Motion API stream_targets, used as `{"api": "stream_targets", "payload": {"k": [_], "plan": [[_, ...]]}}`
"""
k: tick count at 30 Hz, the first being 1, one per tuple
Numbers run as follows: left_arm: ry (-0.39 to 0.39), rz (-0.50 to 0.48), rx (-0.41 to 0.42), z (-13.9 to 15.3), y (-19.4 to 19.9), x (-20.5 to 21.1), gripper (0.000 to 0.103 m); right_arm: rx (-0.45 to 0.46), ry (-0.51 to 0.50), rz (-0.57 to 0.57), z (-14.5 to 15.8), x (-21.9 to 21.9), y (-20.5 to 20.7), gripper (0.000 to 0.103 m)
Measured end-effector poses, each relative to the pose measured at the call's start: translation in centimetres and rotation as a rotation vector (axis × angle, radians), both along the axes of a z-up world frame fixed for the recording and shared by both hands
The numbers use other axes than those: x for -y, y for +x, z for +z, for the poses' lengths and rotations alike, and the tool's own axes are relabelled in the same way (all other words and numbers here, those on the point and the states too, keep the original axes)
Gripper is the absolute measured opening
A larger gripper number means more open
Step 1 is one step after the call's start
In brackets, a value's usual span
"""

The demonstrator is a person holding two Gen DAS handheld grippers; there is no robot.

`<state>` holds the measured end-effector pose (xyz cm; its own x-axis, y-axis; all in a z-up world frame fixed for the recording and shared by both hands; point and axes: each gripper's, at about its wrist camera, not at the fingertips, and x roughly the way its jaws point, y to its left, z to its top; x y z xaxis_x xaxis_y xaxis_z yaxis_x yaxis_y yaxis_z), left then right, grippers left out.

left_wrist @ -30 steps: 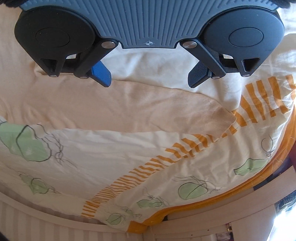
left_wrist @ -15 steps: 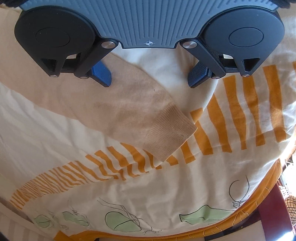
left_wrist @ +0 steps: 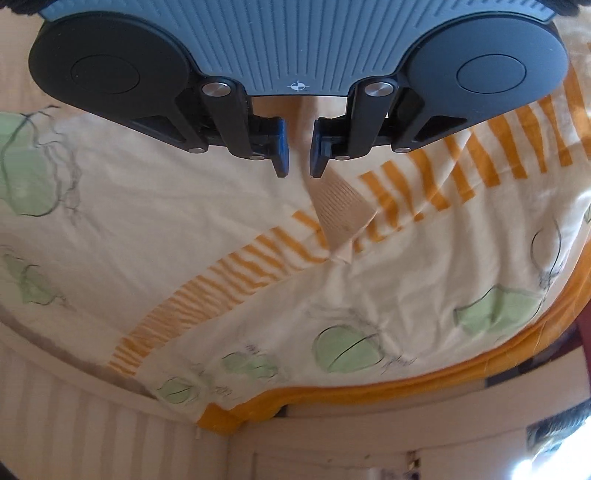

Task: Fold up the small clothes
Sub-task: 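Grasp the sleeve cuff with the left gripper, then carry the sleeve across the sweater body with the left gripper and release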

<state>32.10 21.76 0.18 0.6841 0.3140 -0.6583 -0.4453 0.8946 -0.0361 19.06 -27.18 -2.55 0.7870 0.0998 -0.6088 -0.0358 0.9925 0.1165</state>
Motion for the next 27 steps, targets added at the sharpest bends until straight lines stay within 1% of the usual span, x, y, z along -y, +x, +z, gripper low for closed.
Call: {"api": "stream_targets", "payload": {"k": [5, 8, 11, 12, 15, 18, 19, 22, 24, 25, 27], "plan": [[-0.039, -0.229, 0.111, 5.0, -0.1, 9.1, 0.012, 0.010, 0.003, -0.017, 0.8, 0.4, -0.4, 0.102], [-0.065, -0.390, 0.146, 6.4, -0.2, 15.8, 0.012, 0.003, 0.011, -0.036, 1.2, 0.9, -0.4, 0.102], [-0.091, -0.510, 0.145, 6.0, -0.5, 21.7, 0.013, -0.010, 0.055, -0.059, 1.6, 2.0, -0.3, 0.102], [-0.090, -0.529, 0.143, 5.5, -0.5, 23.3, 0.013, -0.012, 0.077, -0.064, 1.8, 2.4, -0.3, 0.102], [-0.082, -0.537, 0.125, 3.3, -0.8, 26.4, 0.014, -0.010, 0.134, -0.085, 2.1, 3.7, -0.5, 0.102], [-0.047, -0.556, 0.079, 0.8, -1.2, 27.3, 0.019, -0.015, 0.153, -0.098, 2.2, 4.3, -0.6, 0.102], [-0.030, -0.560, 0.066, 0.0, -1.4, 26.7, 0.025, -0.018, 0.153, -0.101, 2.2, 4.4, -0.6, 0.102], [-0.012, -0.550, 0.054, -1.2, -2.6, 24.0, 0.031, -0.023, 0.146, -0.100, 2.1, 4.2, -0.5, 0.102], [-0.003, -0.520, 0.046, -2.0, -2.8, 21.4, 0.034, -0.025, 0.135, -0.090, 2.1, 3.8, -0.5, 0.102], [0.019, -0.487, 0.031, -2.2, -2.8, 20.0, 0.040, -0.026, 0.128, -0.083, 2.0, 3.6, -0.6, 0.102], [0.086, -0.415, 0.011, -2.8, -2.9, 17.2, 0.047, -0.026, 0.110, -0.067, 1.9, 3.0, -0.5, 0.102]]}}
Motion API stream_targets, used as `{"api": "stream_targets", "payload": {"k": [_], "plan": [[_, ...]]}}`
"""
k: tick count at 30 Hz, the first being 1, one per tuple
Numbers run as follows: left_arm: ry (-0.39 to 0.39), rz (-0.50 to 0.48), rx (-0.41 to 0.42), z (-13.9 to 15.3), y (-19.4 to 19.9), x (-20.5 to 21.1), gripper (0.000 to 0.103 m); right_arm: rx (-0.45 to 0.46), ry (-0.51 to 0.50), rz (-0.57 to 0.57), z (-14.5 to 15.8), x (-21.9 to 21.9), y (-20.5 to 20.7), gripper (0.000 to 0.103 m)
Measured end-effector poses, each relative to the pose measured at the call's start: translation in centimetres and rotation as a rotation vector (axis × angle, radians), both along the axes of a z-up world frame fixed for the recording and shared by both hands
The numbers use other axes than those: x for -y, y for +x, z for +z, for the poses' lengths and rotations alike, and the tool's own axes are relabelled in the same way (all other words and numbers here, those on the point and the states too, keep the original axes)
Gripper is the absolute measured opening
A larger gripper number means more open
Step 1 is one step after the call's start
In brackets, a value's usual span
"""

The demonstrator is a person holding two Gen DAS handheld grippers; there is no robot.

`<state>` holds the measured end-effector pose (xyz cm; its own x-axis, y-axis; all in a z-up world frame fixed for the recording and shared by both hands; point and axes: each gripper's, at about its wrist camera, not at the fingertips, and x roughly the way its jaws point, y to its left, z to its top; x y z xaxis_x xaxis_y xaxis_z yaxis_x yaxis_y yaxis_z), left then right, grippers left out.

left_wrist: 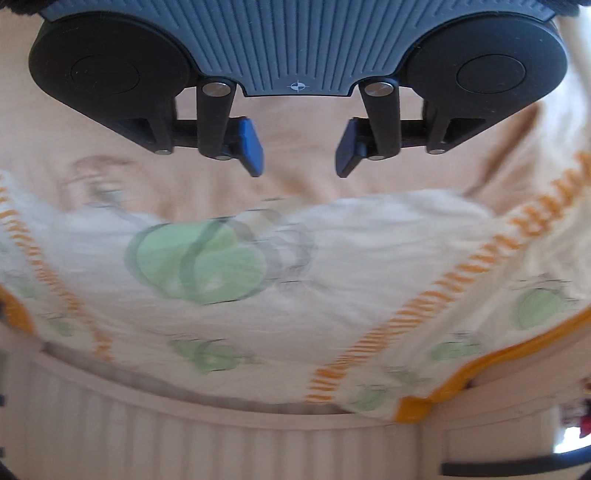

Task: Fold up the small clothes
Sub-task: 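Carry the sleeve across the sweater body with the left gripper and release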

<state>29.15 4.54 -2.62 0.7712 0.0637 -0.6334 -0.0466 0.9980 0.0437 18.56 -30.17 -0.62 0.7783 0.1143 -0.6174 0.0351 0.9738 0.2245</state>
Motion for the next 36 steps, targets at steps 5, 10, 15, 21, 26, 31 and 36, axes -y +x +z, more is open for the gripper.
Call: {"api": "stream_targets", "payload": {"k": [5, 10, 15, 21, 26, 31, 36], "plan": [[0.226, 0.135, -0.004, -1.0, 0.0, -6.8, 0.056, -0.014, -0.051, 0.037, -0.7, -1.5, 0.2, 0.102], [0.344, 0.185, -0.047, -2.1, 1.1, -10.5, 0.058, -0.031, -0.053, 0.062, -1.2, -2.3, 0.4, 0.102], [0.395, 0.154, -0.114, -4.5, 3.1, -11.2, 0.058, -0.055, -0.061, 0.067, -1.9, -2.6, 0.7, 0.102], [0.349, 0.243, -0.129, -6.2, 4.7, -12.5, 0.056, -0.080, -0.041, 0.054, -2.3, -2.2, 0.9, 0.102], [0.148, 0.324, -0.097, -4.7, 4.9, -14.8, 0.004, -0.074, -0.041, 0.056, -2.1, -2.2, 0.8, 0.102], [0.035, 0.250, 0.026, -0.5, 3.5, -12.6, 0.003, -0.064, -0.032, 0.053, -1.8, -1.9, 0.5, 0.102], [-0.070, 0.043, 0.153, 4.9, 1.5, -5.8, 0.003, -0.062, -0.013, 0.051, -1.5, -1.7, 0.4, 0.102]]}}
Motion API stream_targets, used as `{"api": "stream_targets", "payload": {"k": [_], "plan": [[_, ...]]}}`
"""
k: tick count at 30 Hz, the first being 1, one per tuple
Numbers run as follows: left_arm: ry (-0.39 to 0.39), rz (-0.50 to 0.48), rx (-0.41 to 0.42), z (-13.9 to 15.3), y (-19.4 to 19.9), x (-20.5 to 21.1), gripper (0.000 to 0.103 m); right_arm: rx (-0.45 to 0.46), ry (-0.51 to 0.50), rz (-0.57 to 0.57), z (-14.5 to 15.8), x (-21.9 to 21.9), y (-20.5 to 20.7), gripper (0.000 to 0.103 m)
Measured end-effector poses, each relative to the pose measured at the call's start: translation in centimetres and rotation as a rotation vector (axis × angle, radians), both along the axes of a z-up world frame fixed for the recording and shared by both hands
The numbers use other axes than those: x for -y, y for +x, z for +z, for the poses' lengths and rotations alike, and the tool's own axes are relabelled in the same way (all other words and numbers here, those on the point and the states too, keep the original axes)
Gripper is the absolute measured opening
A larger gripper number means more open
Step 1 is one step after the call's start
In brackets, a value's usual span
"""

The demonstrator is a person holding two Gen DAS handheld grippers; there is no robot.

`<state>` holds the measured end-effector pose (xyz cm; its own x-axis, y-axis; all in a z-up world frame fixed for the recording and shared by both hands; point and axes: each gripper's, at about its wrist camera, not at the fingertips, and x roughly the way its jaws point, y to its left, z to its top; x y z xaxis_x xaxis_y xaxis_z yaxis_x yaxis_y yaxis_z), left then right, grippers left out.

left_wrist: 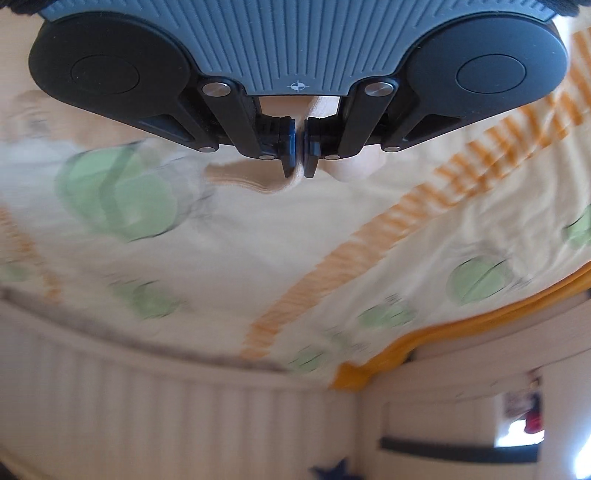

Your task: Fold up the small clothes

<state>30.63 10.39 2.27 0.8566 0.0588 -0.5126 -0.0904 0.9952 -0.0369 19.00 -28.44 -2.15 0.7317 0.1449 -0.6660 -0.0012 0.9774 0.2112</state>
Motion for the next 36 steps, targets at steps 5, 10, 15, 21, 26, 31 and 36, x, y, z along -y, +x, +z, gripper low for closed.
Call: {"api": "stream_targets", "payload": {"k": [5, 10, 15, 21, 26, 31, 36], "plan": [[-0.127, -0.221, 0.095, 3.3, -1.5, 8.6, 0.003, 0.005, 0.002, -0.010, 0.1, 0.3, -0.2, 0.102], [-0.185, -0.434, 0.073, 1.3, -2.2, 16.5, 0.006, 0.006, 0.032, -0.025, 0.4, 1.1, -0.3, 0.102], [-0.218, -0.581, -0.037, -2.8, -2.9, 20.4, 0.045, -0.003, 0.090, -0.059, 0.3, 2.3, -0.1, 0.102], [-0.199, -0.557, -0.104, -4.8, -4.9, 17.8, 0.048, -0.075, 0.319, -0.083, -1.6, 4.4, 0.5, 0.102], [-0.139, -0.386, -0.179, -6.2, -3.7, 11.8, 0.048, -0.110, 0.334, -0.076, -3.1, 4.0, 0.8, 0.102], [-0.075, -0.261, -0.284, -8.2, -1.5, 6.5, 0.048, -0.025, 0.177, -0.002, -2.9, 2.0, 0.4, 0.094], [-0.050, -0.277, -0.355, -11.2, -0.4, 4.4, 0.052, -0.047, 0.131, 0.049, -3.6, 1.1, 0.7, 0.065]]}}
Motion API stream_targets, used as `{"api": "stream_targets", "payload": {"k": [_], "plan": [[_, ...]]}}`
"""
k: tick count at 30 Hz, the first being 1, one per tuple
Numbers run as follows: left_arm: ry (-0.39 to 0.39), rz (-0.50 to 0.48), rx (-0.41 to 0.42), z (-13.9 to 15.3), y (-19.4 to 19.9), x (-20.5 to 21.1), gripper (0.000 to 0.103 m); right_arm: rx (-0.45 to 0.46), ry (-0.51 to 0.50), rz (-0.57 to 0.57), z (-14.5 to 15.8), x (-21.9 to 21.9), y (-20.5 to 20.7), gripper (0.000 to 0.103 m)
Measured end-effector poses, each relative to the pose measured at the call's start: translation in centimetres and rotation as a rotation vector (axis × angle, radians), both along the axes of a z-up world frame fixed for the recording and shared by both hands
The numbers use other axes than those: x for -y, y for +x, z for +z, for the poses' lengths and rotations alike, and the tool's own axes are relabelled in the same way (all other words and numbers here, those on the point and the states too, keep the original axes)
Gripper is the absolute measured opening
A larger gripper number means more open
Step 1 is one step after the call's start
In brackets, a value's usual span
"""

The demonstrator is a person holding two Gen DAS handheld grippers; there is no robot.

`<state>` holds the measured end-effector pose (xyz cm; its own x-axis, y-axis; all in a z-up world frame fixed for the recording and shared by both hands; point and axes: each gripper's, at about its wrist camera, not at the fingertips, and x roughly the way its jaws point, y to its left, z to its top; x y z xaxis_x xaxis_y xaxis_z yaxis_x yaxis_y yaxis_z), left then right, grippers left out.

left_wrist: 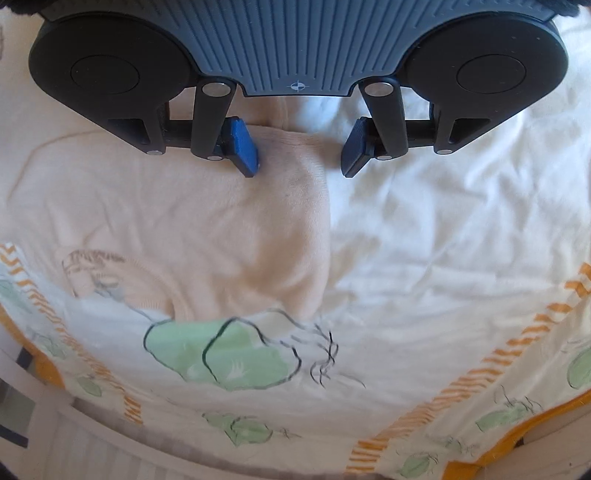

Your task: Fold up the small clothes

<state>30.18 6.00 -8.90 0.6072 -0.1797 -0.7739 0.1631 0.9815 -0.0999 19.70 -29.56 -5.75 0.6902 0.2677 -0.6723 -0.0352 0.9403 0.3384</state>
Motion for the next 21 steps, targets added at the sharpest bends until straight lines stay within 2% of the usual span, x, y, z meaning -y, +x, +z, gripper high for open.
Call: {"api": "stream_targets", "payload": {"k": [2, 5, 9, 12, 14, 18, 19, 21], "plan": [[0.018, -0.029, 0.021, -0.3, -0.2, 0.1, 0.055, -0.014, -0.037, -0.012, 0.1, -0.3, 0.2, 0.063], [0.039, -0.049, 0.011, 0.2, 0.4, 0.6, 0.055, -0.012, -0.075, -0.028, 0.4, -0.6, 0.9, 0.061], [-0.070, 0.014, 0.001, 1.6, 1.5, -0.9, 0.055, 0.013, -0.112, -0.051, 0.7, -0.5, 3.0, 0.061], [-0.103, 0.042, 0.023, 2.9, 1.7, -2.0, 0.055, -0.006, -0.146, -0.064, -0.4, -0.2, 4.9, 0.061], [-0.117, 0.065, 0.040, 3.7, 1.7, -2.6, 0.055, -0.032, -0.138, -0.082, -1.4, 0.3, 5.9, 0.061], [-0.160, 0.092, 0.041, 4.6, 2.2, -3.3, 0.055, -0.056, -0.049, -0.119, -2.8, 1.0, 6.6, 0.062], [-0.165, 0.091, 0.041, 4.7, 2.3, -3.2, 0.055, -0.053, -0.035, -0.126, -2.9, 1.1, 6.7, 0.061], [-0.166, 0.081, 0.043, 4.8, 2.4, -2.9, 0.055, -0.051, 0.004, -0.115, -2.6, 0.9, 6.8, 0.041]]}}
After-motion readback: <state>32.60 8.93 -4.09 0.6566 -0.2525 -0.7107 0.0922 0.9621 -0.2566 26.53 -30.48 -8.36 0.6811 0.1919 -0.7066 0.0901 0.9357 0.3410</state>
